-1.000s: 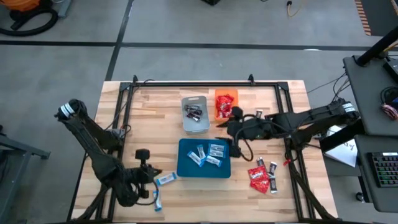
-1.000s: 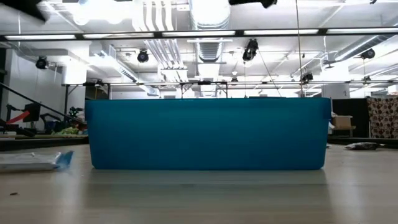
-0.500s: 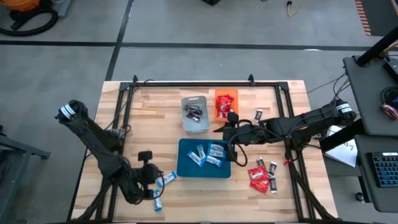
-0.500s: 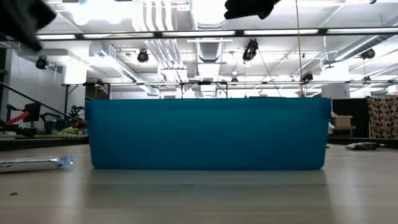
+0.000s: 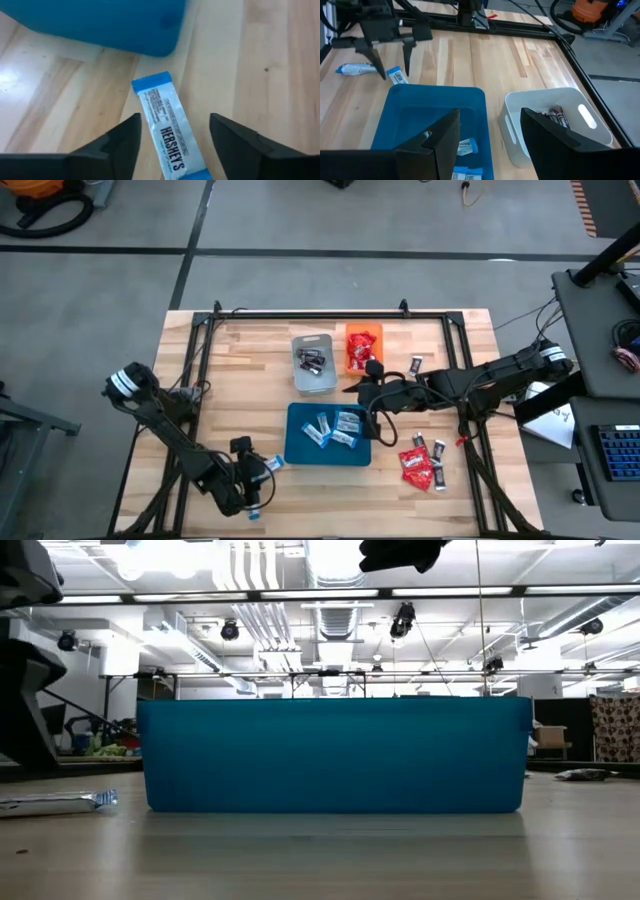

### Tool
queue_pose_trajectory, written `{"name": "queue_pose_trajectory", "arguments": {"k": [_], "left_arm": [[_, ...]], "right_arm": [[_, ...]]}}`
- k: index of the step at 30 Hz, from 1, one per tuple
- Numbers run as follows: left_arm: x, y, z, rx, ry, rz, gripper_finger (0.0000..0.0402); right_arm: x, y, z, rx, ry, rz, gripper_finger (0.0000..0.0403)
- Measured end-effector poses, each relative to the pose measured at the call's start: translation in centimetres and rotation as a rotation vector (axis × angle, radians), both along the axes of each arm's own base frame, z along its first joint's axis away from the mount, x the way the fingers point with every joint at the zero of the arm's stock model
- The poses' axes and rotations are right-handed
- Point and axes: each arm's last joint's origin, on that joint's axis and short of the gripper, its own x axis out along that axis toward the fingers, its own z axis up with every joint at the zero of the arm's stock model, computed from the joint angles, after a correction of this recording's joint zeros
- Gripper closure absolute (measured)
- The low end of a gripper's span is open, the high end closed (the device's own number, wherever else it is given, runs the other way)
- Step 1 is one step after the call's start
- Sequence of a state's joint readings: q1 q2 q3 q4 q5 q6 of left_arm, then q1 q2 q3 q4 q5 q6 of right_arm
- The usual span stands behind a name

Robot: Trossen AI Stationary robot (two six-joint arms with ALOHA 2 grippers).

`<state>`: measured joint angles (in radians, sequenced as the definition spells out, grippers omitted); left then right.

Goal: Sort candy
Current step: Put the white chocolate bar into the blue bin

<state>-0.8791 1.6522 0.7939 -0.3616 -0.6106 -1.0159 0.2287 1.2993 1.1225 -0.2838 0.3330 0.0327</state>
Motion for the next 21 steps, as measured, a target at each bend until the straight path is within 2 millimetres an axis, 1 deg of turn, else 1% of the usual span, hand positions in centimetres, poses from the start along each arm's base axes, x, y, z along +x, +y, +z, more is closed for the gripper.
{"name": "queue_pose_trajectory", "arguments": {"k": [3,5,8,11,13,15,21], "left_arm": [[0.2,-0.2,-0.6,0.009,0.008,0.004,0.0157],[0.2,-0.2,-1.3,0.016,0.017,0.010,0.0149],[0.2,-0.3,-2.0,0.030,0.032,0.018,0.0147],[0.2,-0.3,-2.4,0.024,0.030,0.042,0.0156],[0.1,-0.3,-2.6,0.019,0.028,0.055,0.0171],[-0.1,-0.4,-2.8,0.023,0.029,0.054,0.0194],[-0.3,-0.6,-2.9,0.024,0.030,0.045,0.0291]], "right_arm": [[0.1,0.0,0.1,-0.001,-0.013,0.002,0.0204],[0.1,0.0,0.1,-0.003,-0.012,0.003,0.0204],[0.1,0.0,0.1,-0.004,-0.012,0.004,0.0204],[0.1,0.0,0.1,-0.005,-0.012,0.004,0.0204],[0.1,0.0,0.1,-0.006,-0.012,0.005,0.0204],[0.1,0.0,0.1,-0.006,-0.012,0.005,0.0204],[0.1,0.0,0.1,-0.006,-0.013,0.005,0.0204]]}}
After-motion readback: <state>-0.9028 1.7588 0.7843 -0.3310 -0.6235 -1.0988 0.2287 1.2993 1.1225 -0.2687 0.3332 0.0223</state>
